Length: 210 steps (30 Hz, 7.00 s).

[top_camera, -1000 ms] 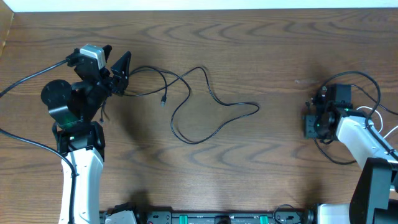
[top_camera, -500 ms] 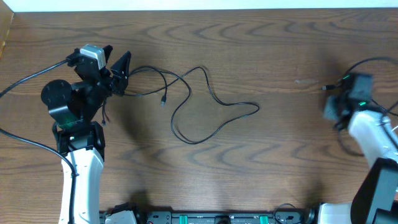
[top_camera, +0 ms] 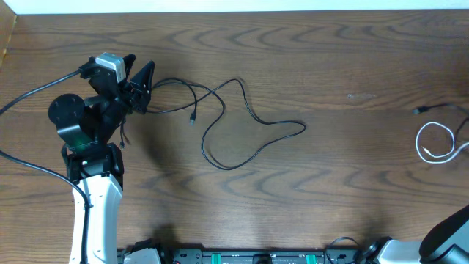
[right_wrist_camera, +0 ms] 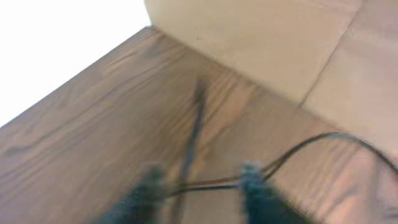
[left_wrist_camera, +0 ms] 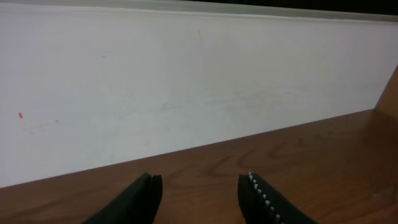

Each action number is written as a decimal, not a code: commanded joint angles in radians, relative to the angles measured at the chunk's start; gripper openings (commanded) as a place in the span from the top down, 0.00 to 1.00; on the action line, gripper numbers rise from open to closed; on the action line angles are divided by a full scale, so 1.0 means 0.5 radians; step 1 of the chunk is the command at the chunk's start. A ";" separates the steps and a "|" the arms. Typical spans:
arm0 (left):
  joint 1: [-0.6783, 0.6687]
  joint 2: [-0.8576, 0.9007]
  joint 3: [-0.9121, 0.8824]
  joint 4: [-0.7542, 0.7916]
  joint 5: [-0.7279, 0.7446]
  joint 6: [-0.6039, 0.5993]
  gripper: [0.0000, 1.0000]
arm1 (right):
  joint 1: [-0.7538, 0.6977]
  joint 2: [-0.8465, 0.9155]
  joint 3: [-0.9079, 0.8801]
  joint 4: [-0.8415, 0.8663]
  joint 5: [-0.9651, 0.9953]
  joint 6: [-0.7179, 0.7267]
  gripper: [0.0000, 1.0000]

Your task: Untangle cables

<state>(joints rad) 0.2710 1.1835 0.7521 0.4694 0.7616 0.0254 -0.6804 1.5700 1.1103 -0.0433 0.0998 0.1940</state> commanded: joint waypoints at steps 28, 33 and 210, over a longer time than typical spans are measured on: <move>-0.005 -0.017 0.011 -0.278 0.031 -0.002 0.45 | 1.747 0.143 0.015 -1.059 -0.515 -0.915 0.01; -0.005 -0.016 0.011 -0.349 -0.262 -0.002 0.37 | 2.073 0.145 0.015 -1.059 -0.459 -0.926 0.01; -0.053 -0.016 0.011 -0.399 -0.860 -0.002 0.35 | 2.876 1.140 0.470 0.357 -0.063 -0.449 0.01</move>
<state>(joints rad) 0.2466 1.1835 0.7521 0.2661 0.3164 0.0254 0.7368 2.1593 1.3361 0.1318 0.0746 -0.0364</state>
